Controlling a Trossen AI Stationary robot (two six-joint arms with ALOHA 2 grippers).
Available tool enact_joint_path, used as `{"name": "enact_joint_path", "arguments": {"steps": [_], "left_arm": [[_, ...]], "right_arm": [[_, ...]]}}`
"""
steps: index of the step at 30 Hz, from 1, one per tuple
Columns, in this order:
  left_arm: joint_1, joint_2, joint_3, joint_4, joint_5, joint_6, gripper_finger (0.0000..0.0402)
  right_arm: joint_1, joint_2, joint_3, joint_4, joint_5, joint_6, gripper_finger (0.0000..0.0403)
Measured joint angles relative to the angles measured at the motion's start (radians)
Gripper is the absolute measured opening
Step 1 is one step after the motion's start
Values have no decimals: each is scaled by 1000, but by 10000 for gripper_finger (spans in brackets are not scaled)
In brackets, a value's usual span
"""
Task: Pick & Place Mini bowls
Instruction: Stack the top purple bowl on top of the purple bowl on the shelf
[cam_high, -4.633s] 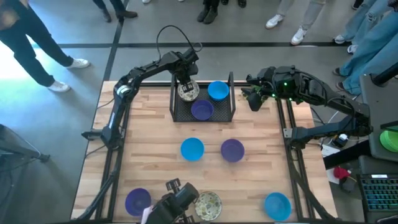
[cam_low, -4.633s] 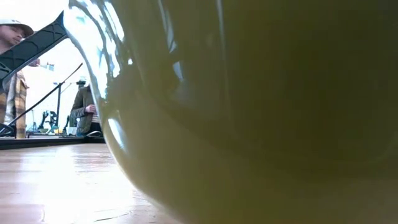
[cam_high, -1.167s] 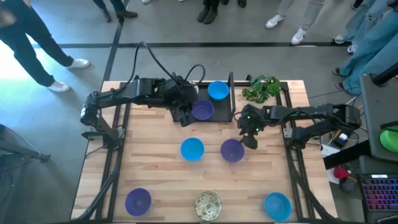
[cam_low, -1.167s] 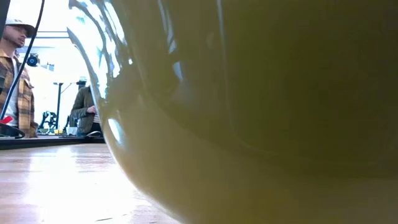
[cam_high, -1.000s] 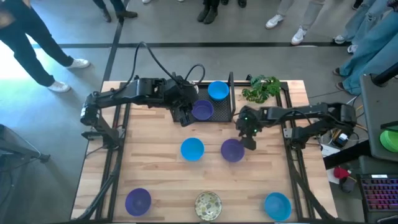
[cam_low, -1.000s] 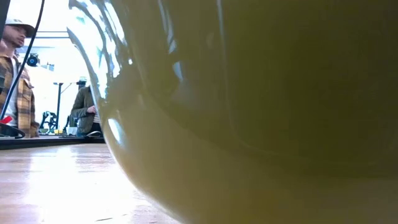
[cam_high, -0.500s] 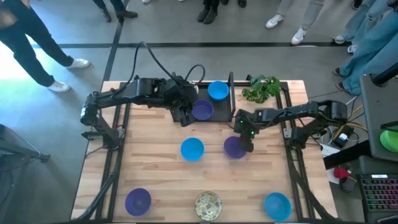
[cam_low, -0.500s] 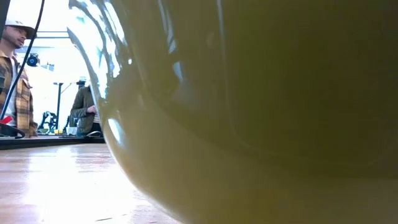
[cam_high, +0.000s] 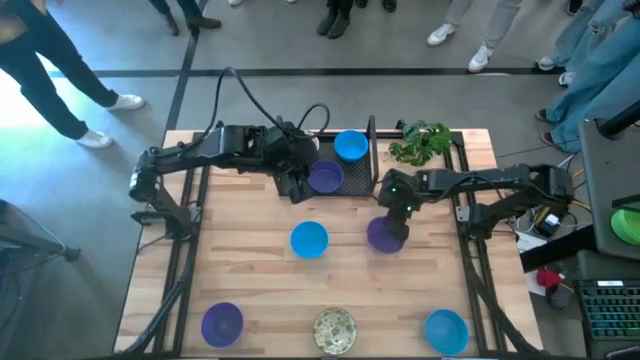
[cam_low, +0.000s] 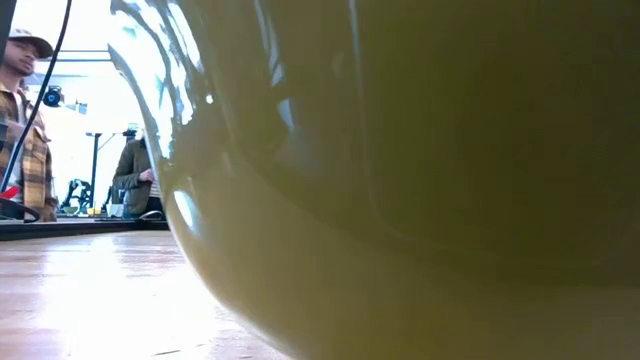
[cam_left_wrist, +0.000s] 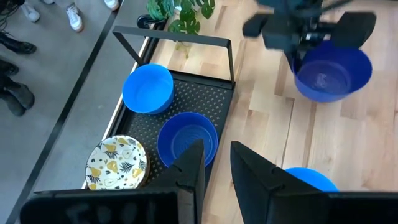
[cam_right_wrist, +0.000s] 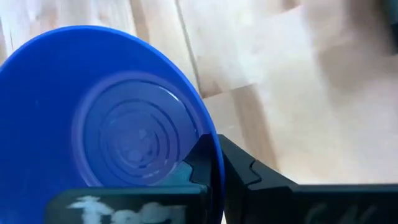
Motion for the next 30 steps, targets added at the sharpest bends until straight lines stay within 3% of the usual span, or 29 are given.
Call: {"name": "enact_joint_path", "arguments": {"steps": [7,16,22,30], "left_arm": [[0,0,0,8,-25,31,72],[0,0,-2,75,-55,100,72],[0,0,-13,200,-55,214,72],[0,5,-107,426,-53,229,72]], "right_arm": [[0,-95,157,-208,127,0,8],[3,-95,384,-342,225,-16,8],[2,-64,560,-381,434,-48,8],[2,17,704,-388,698,-82,8]]}}
